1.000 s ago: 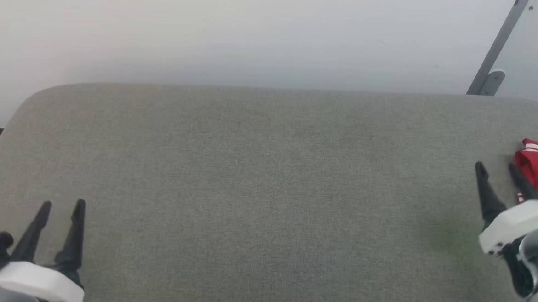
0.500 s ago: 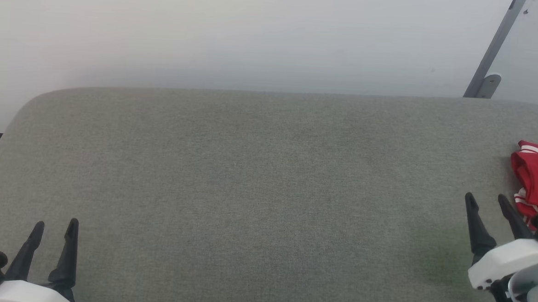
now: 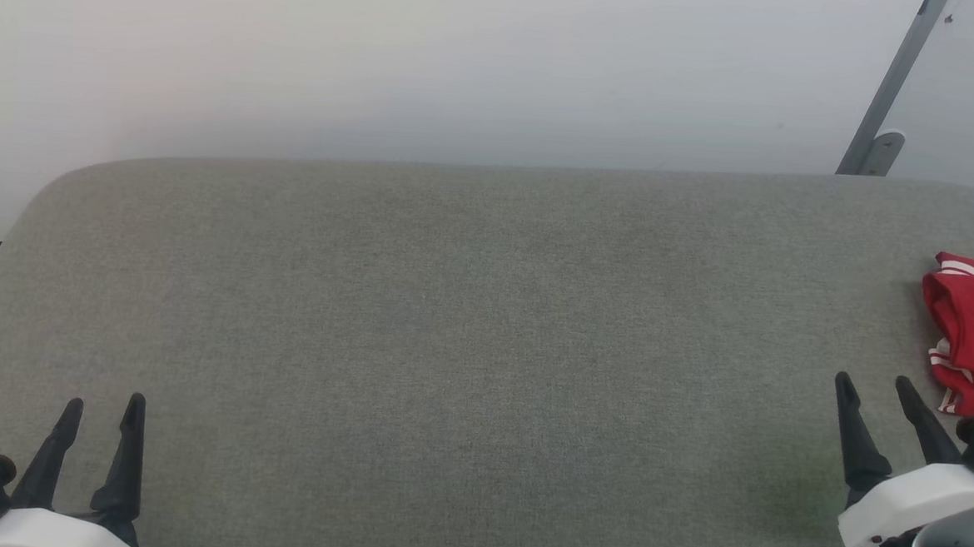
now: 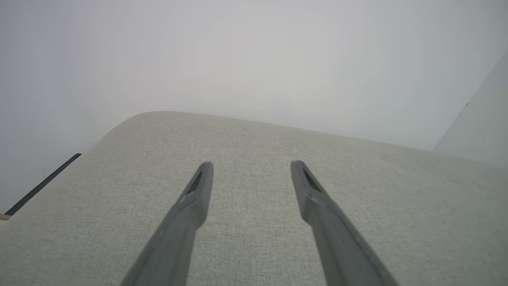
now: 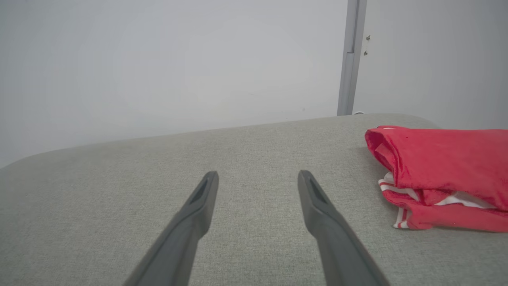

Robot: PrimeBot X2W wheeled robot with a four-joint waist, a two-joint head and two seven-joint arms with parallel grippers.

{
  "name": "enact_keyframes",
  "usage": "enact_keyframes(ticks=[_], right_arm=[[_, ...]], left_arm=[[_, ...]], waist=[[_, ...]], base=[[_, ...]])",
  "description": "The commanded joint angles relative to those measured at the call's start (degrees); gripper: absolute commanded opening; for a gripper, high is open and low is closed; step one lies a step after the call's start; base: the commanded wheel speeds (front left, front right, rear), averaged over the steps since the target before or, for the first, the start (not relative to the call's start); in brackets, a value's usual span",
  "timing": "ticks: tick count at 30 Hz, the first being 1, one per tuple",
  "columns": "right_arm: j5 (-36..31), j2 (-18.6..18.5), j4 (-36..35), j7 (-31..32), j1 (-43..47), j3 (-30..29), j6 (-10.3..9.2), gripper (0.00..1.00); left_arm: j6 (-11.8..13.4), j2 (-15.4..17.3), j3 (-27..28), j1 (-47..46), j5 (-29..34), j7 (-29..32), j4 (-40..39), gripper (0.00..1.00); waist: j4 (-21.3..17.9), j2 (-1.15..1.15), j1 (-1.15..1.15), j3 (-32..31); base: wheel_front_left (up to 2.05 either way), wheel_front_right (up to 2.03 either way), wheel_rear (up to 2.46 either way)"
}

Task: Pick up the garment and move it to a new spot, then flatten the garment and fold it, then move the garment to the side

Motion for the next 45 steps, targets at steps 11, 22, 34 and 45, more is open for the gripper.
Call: enact_keyframes(ticks=[11, 22, 34, 45], right_arm=[[-2.08, 1.67, -3.60, 2.05, 2.33, -1.98, 0.00, 1.00], [-2.60, 1.97, -5.17, 3.08, 2.43, -2.42, 0.00, 1.00], [-2.75, 2.30, -5.74, 4.08, 2.33, -2.18, 0.00, 1.00], [-2.77, 2.99, -3.19, 4.02, 3.62, -1.63, 0.00, 0.00]], left_arm=[[-0.08, -0.54, 0.14, 0.99, 0.88, -0.23, -0.47, 1.00], [-0.08, -0.55, -0.32, 0.79, 0.95, -0.23, -0.59, 1.00], [-0.08, -0.64, -0.63, 1.06, -0.11, -0.23, -0.48, 1.00], [0.00, -3.01, -0.95, 1.35, -0.06, 0.25, 1.05, 0.00]], waist=[[0.22, 0.00, 0.00, 0.03], [0.49, 0.00, 0.00, 0.14], [0.54, 0.00, 0.00, 0.08], [0.50, 0.00, 0.00, 0.17]], base=[[0.00, 0.00, 0.00], [0.00, 0.00, 0.00], [0.00, 0.00, 0.00], [0.00, 0.00, 0.00]])
